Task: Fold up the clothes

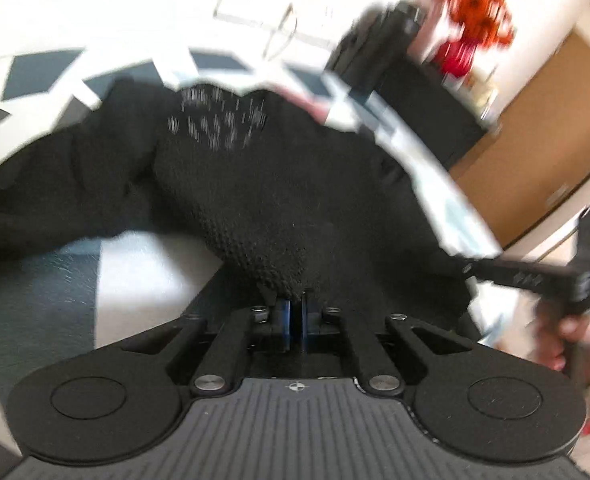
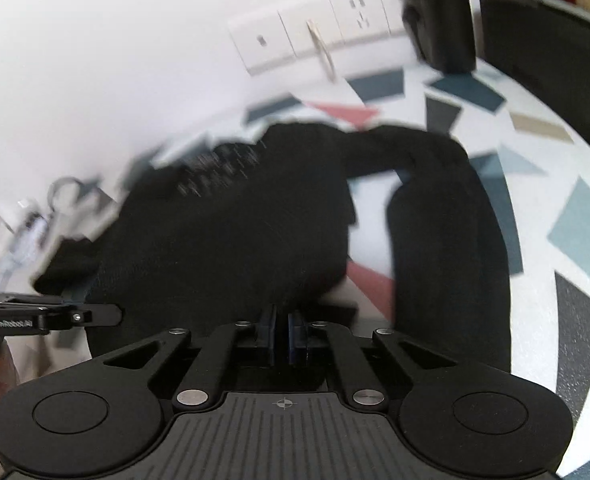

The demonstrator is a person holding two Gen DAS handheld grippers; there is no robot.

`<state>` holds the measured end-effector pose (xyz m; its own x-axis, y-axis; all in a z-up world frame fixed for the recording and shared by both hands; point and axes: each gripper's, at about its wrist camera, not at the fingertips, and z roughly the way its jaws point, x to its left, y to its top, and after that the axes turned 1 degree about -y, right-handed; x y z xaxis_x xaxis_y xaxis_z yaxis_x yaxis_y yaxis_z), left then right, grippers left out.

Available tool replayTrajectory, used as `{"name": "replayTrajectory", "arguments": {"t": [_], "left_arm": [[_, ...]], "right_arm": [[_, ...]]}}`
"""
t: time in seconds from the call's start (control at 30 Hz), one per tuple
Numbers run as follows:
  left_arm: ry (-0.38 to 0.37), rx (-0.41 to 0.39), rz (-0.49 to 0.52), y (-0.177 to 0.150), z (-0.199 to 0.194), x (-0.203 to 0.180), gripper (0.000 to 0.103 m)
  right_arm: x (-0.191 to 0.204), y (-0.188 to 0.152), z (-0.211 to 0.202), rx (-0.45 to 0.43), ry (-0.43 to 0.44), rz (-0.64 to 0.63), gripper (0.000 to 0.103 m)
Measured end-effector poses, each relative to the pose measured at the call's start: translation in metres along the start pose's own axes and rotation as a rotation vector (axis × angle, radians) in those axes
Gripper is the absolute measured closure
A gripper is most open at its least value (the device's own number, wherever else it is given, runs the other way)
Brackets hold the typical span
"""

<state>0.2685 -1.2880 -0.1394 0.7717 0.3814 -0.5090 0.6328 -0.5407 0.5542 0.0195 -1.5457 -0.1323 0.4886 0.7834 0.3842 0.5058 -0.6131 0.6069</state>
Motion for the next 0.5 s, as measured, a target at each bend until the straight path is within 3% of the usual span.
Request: {"name": "replayTrajectory", "arguments": {"t": [0.1,0.17,0.23,0.27,0.3,0.37,0.5], "left_arm": [[-0.076,-0.058,-0.072,0.006,-0.044,0.011,0.098],[-0.069,-0.075,-0.157,0.007,-0.061,0.030,0.096],[0.013,-0.089,-0.156,0.002,-0.063,0.045,0.079],[0.071,-0.091,-0.132,-0.001,-0.063,0.050,0.063],[0.128,-0.082,-0.098,-0.004,-0.060,0.052,0.054],[0.178,-0.040,-0.056,-0.014,-0.055,0.057,0.052],[0.159,0.016,-0.054,-0.038,-0.048,0.068,0.043]], "right_arm": [[0.006,0.005,-0.018,-0.062,0.040,0.050,0.098],[0.008,0.009,-0.021,-0.080,0.040,0.072,0.087],[0.010,0.008,-0.016,-0.060,0.012,0.050,0.085],[0.011,0.005,-0.013,-0.041,-0.008,0.031,0.085],[0.013,0.000,-0.009,-0.019,-0.026,0.008,0.085],[0.019,-0.011,-0.006,0.019,-0.043,-0.037,0.081],[0.029,-0.038,-0.003,0.084,-0.041,-0.103,0.076]]}}
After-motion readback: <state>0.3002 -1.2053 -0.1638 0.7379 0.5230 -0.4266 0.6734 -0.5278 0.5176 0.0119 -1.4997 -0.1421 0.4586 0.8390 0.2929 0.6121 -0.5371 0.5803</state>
